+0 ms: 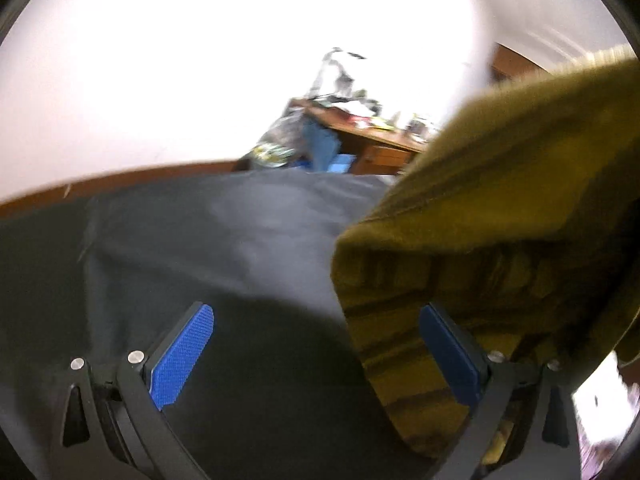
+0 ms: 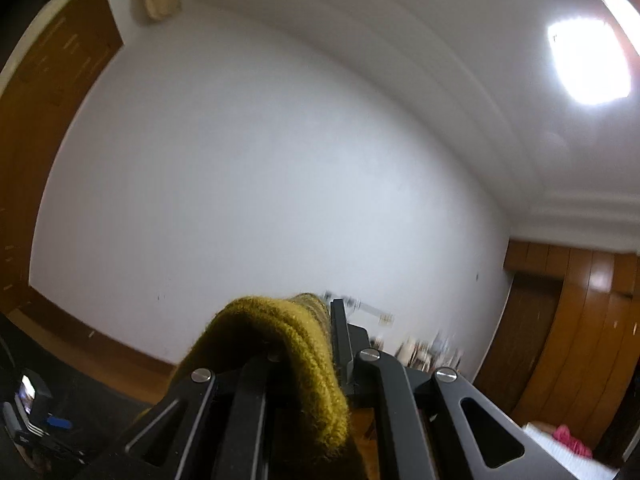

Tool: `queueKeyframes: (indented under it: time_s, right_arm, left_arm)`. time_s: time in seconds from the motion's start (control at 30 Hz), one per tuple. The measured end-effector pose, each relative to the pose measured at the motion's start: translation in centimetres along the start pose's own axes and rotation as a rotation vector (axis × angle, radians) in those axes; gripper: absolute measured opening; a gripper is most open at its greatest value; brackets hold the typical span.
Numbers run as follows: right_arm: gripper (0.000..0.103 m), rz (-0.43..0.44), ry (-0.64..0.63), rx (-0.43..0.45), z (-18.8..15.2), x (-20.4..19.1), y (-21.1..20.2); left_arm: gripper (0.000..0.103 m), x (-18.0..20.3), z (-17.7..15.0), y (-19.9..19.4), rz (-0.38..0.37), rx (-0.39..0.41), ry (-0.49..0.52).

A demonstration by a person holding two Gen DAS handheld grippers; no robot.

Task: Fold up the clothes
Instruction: 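Grasp the yellow striped sweater with both grippers and lift it up, then hold the sweater up with both grippers and shake it out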

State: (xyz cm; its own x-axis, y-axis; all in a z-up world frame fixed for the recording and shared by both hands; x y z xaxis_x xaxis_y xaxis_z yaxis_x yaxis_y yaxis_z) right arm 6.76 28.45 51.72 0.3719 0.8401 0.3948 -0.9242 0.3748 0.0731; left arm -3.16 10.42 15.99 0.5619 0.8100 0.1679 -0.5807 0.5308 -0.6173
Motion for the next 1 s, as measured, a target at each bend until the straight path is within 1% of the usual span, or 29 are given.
queueKeyframes:
  time_s: [0.03, 0.1, 0.17, 0.27, 0.33, 0.37, 0.43, 0.47, 0.5, 0.53, 0.57, 0.6, 0.63, 0.67, 0.7, 0.73, 0.77, 0.8, 0.83, 0.87, 0.93, 1.0]
  right_arm:
    - [0.007, -0.005, -0.008, 0.026, 1.2, 0.1, -1.0]
    - [0.007, -0.014, -0.006, 0.067, 3.3, 0.9, -2.4]
    - [0.007, -0.026, 0.013, 0.104, 5.2, 2.2, -3.6]
    - [0.007, -0.044, 0.046, 0.148, 7.7, 4.3, -5.9]
    - [0.007, -0.064, 0.063, 0.169, 9.1, 6.0, -7.2]
    - [0.007, -0.070, 0.065, 0.175, 9.5, 6.6, -7.6]
    - [0.007, -0.078, 0.070, 0.188, 10.4, 7.6, -8.8]
    - [0.007, -0.077, 0.074, 0.194, 10.9, 8.1, -9.5]
    - [0.007, -0.074, 0.078, 0.203, 11.5, 8.8, -10.4]
    - [0.007, -0.075, 0.079, 0.211, 11.8, 9.6, -10.1]
    - [0.007, -0.079, 0.078, 0.220, 12.2, 10.4, -10.3]
    - [0.007, -0.082, 0.078, 0.229, 12.7, 11.2, -10.6]
    - [0.007, -0.083, 0.082, 0.241, 13.3, 12.0, -11.3]
    - [0.007, -0.081, 0.089, 0.250, 13.7, 12.6, -12.1]
    - [0.007, -0.078, 0.096, 0.259, 14.6, 12.7, -13.8]
    - [0.007, -0.076, 0.103, 0.269, 15.4, 12.9, -15.5]
    - [0.007, -0.078, 0.105, 0.276, 15.7, 13.3, -16.4]
    - [0.007, -0.080, 0.108, 0.285, 15.5, 13.7, -16.7]
    - [0.007, -0.082, 0.110, 0.293, 15.2, 14.1, -17.0]
    - [0.007, -0.087, 0.108, 0.300, 14.1, 14.3, -16.6]
    - [0.007, -0.104, 0.099, 0.314, 13.7, 15.1, -17.1]
    - [0.007, -0.124, 0.092, 0.321, 13.5, 16.1, -18.2]
  left_arm:
    - [0.103, 0.4, 1.2, 0.7, -0.011, -0.011, 0.011]
    - [0.103, 2.1, 2.8, -0.6, -0.076, 0.016, 0.026]
    - [0.103, 5.7, 5.7, 0.4, -0.110, 0.049, 0.045]
    - [0.103, 9.6, 9.4, -2.2, -0.143, 0.107, 0.036]
    - [0.103, 10.0, 9.2, -3.5, -0.205, 0.145, 0.031]
    - [0.103, 10.8, 9.7, -5.6, -0.247, 0.167, 0.022]
    - [0.103, 12.4, 10.7, -8.1, -0.318, 0.197, -0.003]
    - [0.103, 12.4, 10.2, -9.2, -0.353, 0.209, -0.011]
    - [0.103, 11.1, 8.1, -9.8, -0.383, 0.208, -0.007]
    - [0.101, 11.9, 8.1, -10.3, -0.398, 0.195, 0.005]
    - [0.096, 12.4, 7.8, -10.4, -0.411, 0.183, 0.019]
    - [0.093, 12.3, 6.9, -10.0, -0.415, 0.168, 0.039]
    - [0.085, 13.1, 6.7, -10.3, -0.414, 0.145, 0.061]
    - [0.073, 14.0, 6.5, -10.5, -0.411, 0.125, 0.079]
    - [0.069, 14.5, 6.6, -9.7, -0.406, 0.103, 0.096]
    - [0.058, 15.1, 6.5, -8.9, -0.403, 0.082, 0.109]
    - [0.049, 15.1, 5.6, -7.5, -0.410, 0.064, 0.114]
    - [0.046, 14.3, 4.1, -5.1, -0.420, 0.049, 0.121]
    - [0.041, 14.6, 3.9, -5.1, -0.420, 0.034, 0.120]
    - [0.036, 14.5, 4.1, -4.8, -0.410, 0.032, 0.118]
    - [0.028, 14.2, 3.9, -4.8, -0.374, 0.037, 0.105]
    - [0.027, 13.9, 3.6, -5.4, -0.326, 0.048, 0.084]
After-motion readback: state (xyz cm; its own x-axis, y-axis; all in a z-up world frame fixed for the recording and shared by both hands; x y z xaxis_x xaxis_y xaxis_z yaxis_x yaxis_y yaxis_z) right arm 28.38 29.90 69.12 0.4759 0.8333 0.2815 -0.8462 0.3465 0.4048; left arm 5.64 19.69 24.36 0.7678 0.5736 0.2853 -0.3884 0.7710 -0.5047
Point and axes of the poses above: each gripper's, at about its wrist camera, not at the fingertips, and y roughly the way its jaws point, x to its right, z to its top, the point moved 9 cm from there along y, roughly the way its jaws point, and after that the axes turned 6 degrees about z, right-handed, at the moved point
